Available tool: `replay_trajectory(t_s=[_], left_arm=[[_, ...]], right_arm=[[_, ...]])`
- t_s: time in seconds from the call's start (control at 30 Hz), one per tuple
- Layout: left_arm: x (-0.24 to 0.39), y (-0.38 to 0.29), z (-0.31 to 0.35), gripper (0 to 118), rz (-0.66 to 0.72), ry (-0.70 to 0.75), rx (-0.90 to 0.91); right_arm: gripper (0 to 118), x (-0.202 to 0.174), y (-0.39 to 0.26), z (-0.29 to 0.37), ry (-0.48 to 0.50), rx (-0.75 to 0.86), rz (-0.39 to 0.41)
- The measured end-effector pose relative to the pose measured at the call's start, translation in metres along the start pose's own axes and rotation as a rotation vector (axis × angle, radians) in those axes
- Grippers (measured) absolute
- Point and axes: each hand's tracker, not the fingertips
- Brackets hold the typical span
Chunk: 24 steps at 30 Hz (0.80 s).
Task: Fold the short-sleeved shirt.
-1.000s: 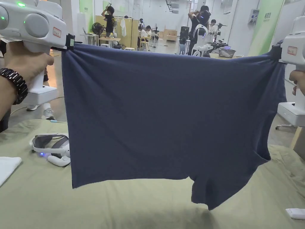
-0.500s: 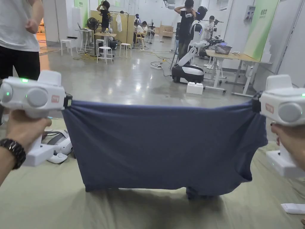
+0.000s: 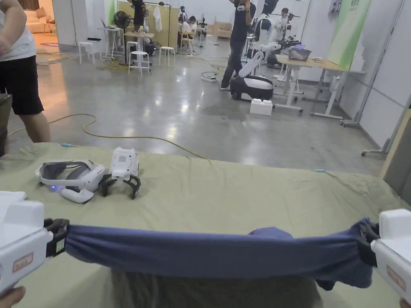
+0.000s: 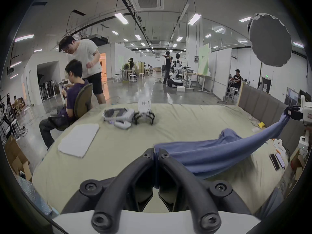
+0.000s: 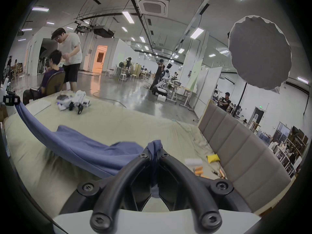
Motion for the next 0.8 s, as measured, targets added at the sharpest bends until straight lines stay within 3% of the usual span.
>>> replay_trajectory(t_s=[0.3, 0.4, 0.53, 0.63, 0.8], left_arm=[[-0.004, -0.119, 0.028, 0, -0.039, -0.001, -0.239], [-0.003, -0.155, 0.025, 0, -0.028, -0.019, -0.337], [0.009, -0.177, 0.020, 0, -0.040, -0.012, -0.446], [0.017, -0.185, 0.014, 0, -0.069, -0.009, -0.488], [0.015, -0.198, 0.000, 3, -0.037, -0.018, -0.548]], right_arm=[[3, -0.031, -0.115, 0.053, 0.041, -0.223, 0.023], [3, -0.037, -0.154, 0.052, 0.064, -0.324, -0.019], [3, -0.049, -0.195, 0.046, 0.085, -0.435, -0.007], [3, -0.055, -0.222, 0.038, 0.119, -0.504, -0.041], [8, -0.062, -0.241, 0.030, 0.091, -0.562, -0.041]])
